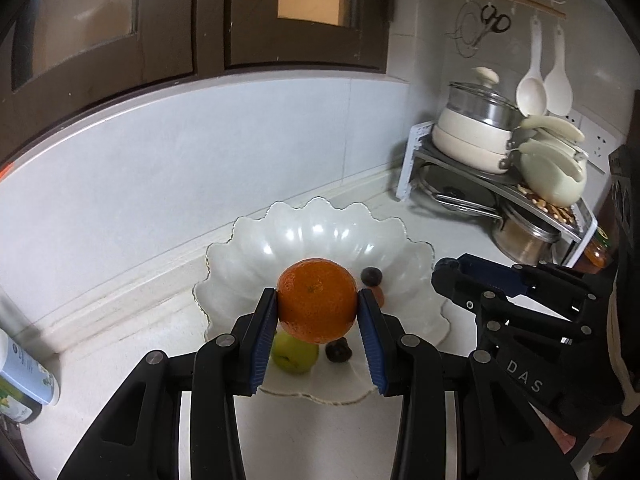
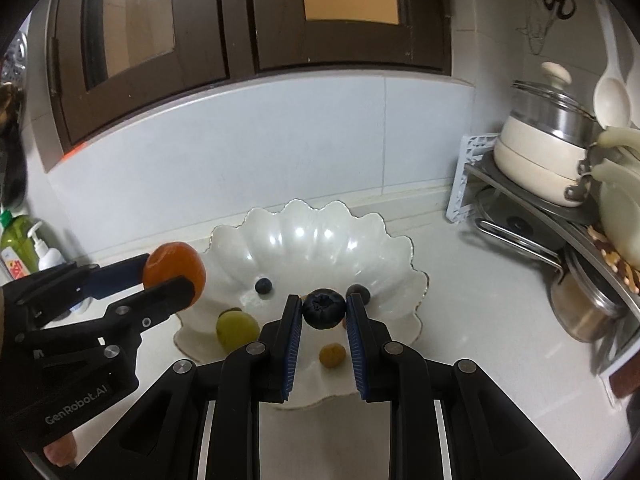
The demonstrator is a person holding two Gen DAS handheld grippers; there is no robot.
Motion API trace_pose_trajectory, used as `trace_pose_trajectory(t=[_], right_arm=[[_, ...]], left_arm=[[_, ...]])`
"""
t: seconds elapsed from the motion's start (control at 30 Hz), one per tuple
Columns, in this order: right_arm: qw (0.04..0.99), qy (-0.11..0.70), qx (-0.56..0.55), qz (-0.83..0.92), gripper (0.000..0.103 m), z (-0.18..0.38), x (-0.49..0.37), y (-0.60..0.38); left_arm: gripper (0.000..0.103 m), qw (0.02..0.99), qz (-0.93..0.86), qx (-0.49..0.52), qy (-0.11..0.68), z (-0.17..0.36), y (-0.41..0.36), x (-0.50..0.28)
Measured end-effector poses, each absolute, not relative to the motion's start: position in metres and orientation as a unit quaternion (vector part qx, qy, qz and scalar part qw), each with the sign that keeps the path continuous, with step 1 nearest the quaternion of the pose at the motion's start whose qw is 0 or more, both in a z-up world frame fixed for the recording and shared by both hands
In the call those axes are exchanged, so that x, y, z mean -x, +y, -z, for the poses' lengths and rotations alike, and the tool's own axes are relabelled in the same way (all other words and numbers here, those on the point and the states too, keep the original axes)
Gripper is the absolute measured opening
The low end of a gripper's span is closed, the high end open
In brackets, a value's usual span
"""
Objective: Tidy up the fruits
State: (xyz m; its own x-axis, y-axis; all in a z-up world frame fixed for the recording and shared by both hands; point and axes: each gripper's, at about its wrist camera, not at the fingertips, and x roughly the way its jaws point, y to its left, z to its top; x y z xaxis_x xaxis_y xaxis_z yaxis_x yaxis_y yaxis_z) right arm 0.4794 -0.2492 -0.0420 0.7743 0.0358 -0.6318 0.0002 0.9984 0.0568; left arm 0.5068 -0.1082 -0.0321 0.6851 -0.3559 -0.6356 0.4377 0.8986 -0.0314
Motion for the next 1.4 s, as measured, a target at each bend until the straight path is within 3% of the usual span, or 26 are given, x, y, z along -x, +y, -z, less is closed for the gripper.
trace_pose_trajectory(t=[0.67,0.77,0.87,1.27,1.4], right_arm=[[0.908,0.418,-0.017,-0.004,0.026,0.071,-0.546,-0.247],[0.904,0.427,-0.033,-0.002,0.038,0.074,-0.549,-0.251],[0.899,0.436,-0.041,0.001,0.038,0.079,-0.549,-0.255],[0.914,0.402,-0.054,0.011,0.038,0.057,-0.502,-0.256],[0.926,0.374,-0.052,0.020,0.051,0.041,-0.476,-0.252]], left_arm=[[0.041,0.877,0.179,-0.082,0.438,0.075,-0.127,-0.582],[0.043,0.873,0.176,-0.084,0.446,0.079,-0.130,-0.585],[0.054,0.878,0.166,-0.088,0.441,0.077,-0.130,-0.583],[0.069,0.907,0.148,-0.076,0.386,0.046,-0.103,-0.538],[0.079,0.924,0.131,-0.076,0.351,0.031,-0.092,-0.514]])
